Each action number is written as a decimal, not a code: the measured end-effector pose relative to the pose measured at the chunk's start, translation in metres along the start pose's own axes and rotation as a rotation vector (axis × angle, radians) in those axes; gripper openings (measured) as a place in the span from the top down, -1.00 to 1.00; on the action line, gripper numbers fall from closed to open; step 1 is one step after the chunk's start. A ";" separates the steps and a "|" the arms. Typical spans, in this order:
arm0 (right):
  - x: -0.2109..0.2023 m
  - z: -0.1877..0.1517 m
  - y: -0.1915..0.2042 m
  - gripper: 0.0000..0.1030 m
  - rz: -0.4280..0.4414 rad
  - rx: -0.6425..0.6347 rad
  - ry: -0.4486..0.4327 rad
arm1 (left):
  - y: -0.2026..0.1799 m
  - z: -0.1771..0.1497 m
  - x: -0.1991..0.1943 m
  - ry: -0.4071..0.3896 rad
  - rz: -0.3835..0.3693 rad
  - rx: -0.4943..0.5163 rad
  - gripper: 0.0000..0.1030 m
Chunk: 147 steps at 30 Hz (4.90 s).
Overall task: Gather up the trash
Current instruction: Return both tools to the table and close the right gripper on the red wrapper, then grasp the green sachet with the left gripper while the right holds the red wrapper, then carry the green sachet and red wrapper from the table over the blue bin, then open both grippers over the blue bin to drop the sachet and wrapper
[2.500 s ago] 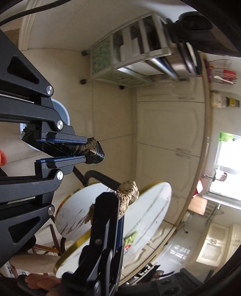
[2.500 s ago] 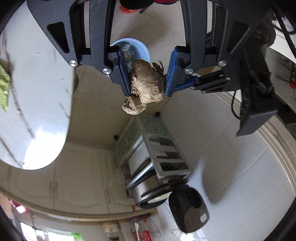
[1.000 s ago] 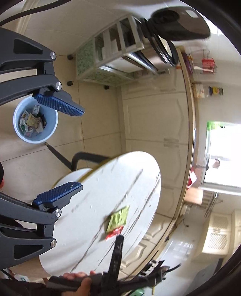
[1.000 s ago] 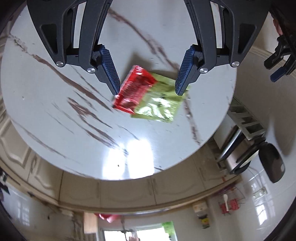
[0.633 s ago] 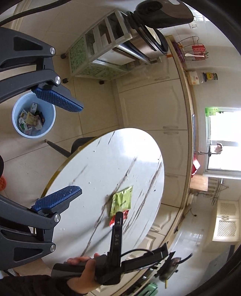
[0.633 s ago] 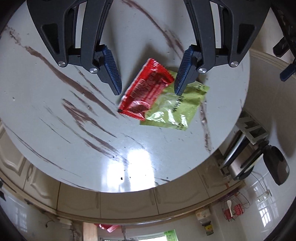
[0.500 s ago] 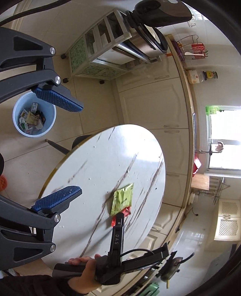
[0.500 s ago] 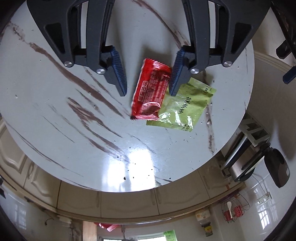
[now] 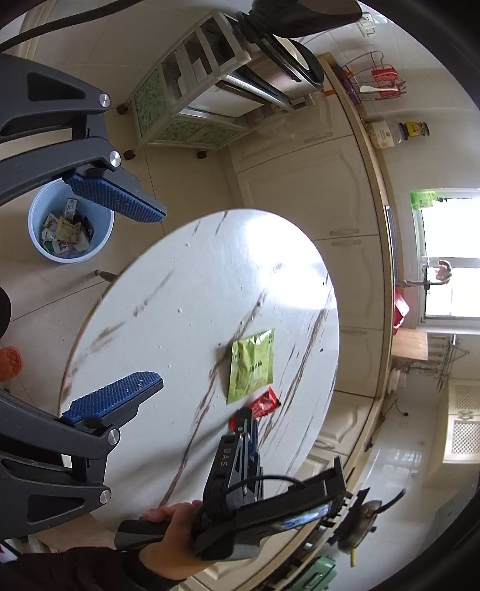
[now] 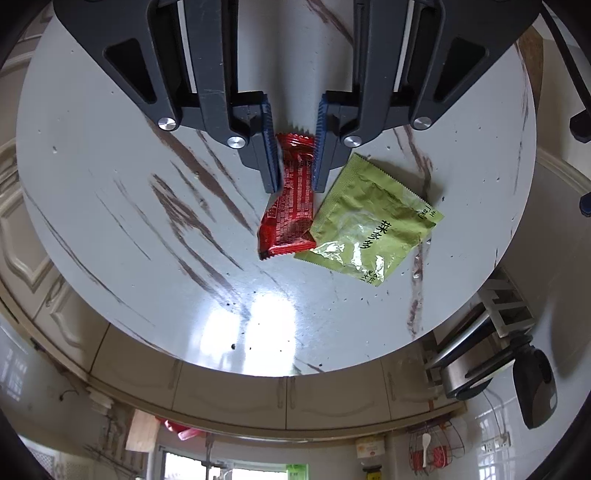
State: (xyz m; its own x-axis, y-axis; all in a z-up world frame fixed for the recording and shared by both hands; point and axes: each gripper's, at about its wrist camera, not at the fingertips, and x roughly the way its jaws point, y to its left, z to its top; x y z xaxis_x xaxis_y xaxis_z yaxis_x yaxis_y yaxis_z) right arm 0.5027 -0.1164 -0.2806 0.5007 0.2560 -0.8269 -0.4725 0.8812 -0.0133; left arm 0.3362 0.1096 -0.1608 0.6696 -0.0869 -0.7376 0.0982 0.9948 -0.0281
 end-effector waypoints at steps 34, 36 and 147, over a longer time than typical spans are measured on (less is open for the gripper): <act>-0.081 -0.057 -0.116 0.72 0.159 0.264 -0.155 | -0.094 0.122 0.203 0.140 -0.043 0.085 -0.49; -0.081 -0.057 -0.113 0.72 0.160 0.259 -0.155 | -0.092 0.121 0.203 0.134 -0.053 0.088 -0.31; 0.124 -0.014 0.323 0.51 0.412 -0.189 0.184 | 0.231 -0.165 0.003 0.150 0.212 -0.523 -0.48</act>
State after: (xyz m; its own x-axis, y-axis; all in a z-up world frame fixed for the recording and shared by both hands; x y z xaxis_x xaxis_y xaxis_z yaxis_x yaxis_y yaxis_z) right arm 0.4020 0.1948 -0.3951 0.1162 0.4787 -0.8703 -0.7362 0.6296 0.2480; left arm 0.2396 0.3484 -0.2810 0.5200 0.0880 -0.8496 -0.4287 0.8872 -0.1705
